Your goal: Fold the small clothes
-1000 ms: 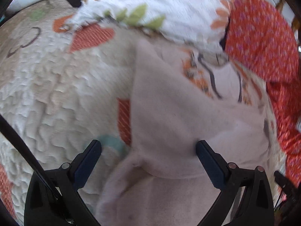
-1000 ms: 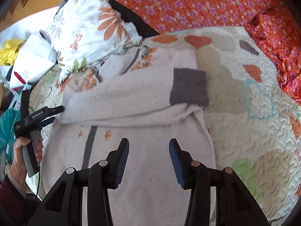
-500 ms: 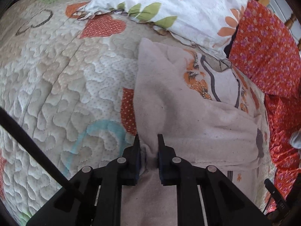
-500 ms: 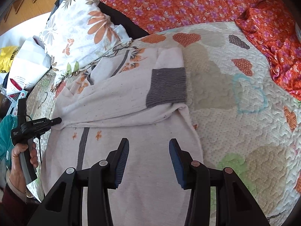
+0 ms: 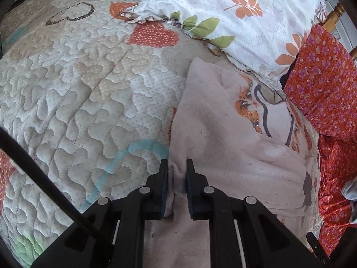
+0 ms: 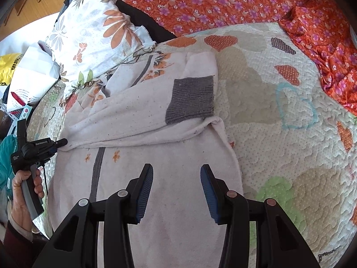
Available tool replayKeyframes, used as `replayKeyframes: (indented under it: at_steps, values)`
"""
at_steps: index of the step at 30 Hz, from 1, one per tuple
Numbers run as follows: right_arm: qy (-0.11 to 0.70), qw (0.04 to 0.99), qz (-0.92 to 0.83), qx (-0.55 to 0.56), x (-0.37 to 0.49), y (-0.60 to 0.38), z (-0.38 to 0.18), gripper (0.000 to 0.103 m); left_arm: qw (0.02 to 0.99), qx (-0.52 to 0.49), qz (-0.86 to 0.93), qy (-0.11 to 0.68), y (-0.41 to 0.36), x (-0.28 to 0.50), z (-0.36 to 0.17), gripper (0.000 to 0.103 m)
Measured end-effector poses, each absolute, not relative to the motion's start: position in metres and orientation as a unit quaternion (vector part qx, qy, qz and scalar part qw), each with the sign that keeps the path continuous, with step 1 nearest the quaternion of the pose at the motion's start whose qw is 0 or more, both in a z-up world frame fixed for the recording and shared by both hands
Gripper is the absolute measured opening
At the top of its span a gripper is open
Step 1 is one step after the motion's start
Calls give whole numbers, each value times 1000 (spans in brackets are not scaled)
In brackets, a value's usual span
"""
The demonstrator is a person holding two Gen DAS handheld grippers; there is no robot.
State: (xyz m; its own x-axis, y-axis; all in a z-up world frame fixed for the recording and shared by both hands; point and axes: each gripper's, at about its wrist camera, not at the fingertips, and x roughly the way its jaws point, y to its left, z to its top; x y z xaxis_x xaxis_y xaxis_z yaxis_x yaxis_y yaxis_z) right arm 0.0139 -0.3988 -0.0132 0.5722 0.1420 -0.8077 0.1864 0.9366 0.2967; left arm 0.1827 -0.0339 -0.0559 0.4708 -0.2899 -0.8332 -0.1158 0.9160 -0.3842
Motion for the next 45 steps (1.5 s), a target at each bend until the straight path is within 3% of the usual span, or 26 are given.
replayKeyframes:
  at_steps: [5, 8, 11, 13, 15, 16, 22, 27, 34, 39, 45]
  values:
    - [466, 869, -6, 169, 14, -390, -14, 48, 839, -196, -22, 507, -24, 176, -53, 15]
    - [468, 869, 1, 161, 14, -385, -16, 48, 842, -190, -1, 505, -15, 169, -50, 22]
    - [470, 869, 4, 156, 14, -381, -16, 48, 846, -164, 27, 507, -6, 153, -48, 23]
    - [469, 870, 4, 154, 13, -379, -15, 48, 851, -140, 34, 505, 0, 131, -43, 30]
    - [469, 870, 4, 154, 12, -379, -15, 48, 863, -125, 28, 489, 5, 103, -35, 55]
    - [469, 870, 5, 156, 12, -378, -16, 48, 869, -112, 35, 480, 6, 89, -32, 59]
    - [472, 868, 15, 152, 16, -366, -19, 48, 903, -42, 39, 425, -7, 53, -6, 65]
    - [479, 869, 22, 119, 19, -343, -24, 48, 927, -22, 9, 374, -36, 46, 24, 79]
    - [484, 872, 26, 62, 21, -324, -32, 48, 914, -70, -37, 399, -56, 61, 19, 82]
    - [487, 870, 27, 65, 24, -327, -35, 48, 897, -82, -33, 433, -53, 74, -9, 82]
    - [492, 868, 29, 67, 31, -326, -40, 48, 901, -81, -27, 424, -45, 79, -6, 82]
